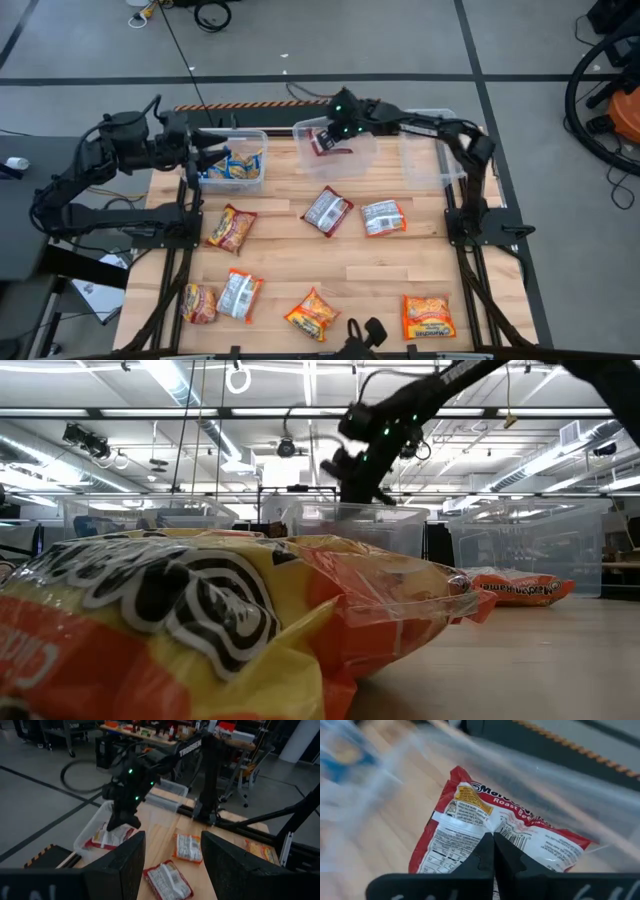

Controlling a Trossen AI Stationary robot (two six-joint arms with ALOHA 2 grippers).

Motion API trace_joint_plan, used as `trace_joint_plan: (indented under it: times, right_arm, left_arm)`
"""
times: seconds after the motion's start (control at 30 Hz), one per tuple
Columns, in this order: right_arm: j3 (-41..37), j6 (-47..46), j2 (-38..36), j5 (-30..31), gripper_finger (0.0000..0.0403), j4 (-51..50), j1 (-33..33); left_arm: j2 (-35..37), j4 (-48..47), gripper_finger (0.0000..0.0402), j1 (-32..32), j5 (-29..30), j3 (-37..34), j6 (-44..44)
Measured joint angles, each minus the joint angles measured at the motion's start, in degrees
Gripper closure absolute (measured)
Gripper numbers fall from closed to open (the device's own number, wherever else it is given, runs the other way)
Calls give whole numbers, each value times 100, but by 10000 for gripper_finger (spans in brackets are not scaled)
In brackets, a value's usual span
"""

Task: Sort Maruchan noodles
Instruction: Adjust the red noodle pack in the center transparent bin

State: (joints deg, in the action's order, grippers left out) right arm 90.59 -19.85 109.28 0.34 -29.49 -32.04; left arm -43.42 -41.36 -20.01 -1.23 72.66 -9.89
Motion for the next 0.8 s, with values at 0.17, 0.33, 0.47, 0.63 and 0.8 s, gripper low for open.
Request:
trace_joint_plan:
  times: [0.17,0.33,0.47,0.63,0.8]
  right_arm:
    - [7,-94,-657,-77,400,-153,-8]
    - [13,-406,-1212,-819,401,-300,-8]
    - [13,-721,-1459,-1296,401,-596,-10]
    - [13,-1092,-1667,-1970,401,-619,-8]
    - [13,-1341,-1695,-2534,401,-636,8]
  left_arm:
    - [-254,140,205,2,-8,2,385]
    - [-818,358,205,33,1,2,1507]
    - [-1478,554,205,223,91,2,3628]
    - [-2406,931,205,480,200,-2,6379]
    - [-3125,1925,205,762,670,-2,7422]
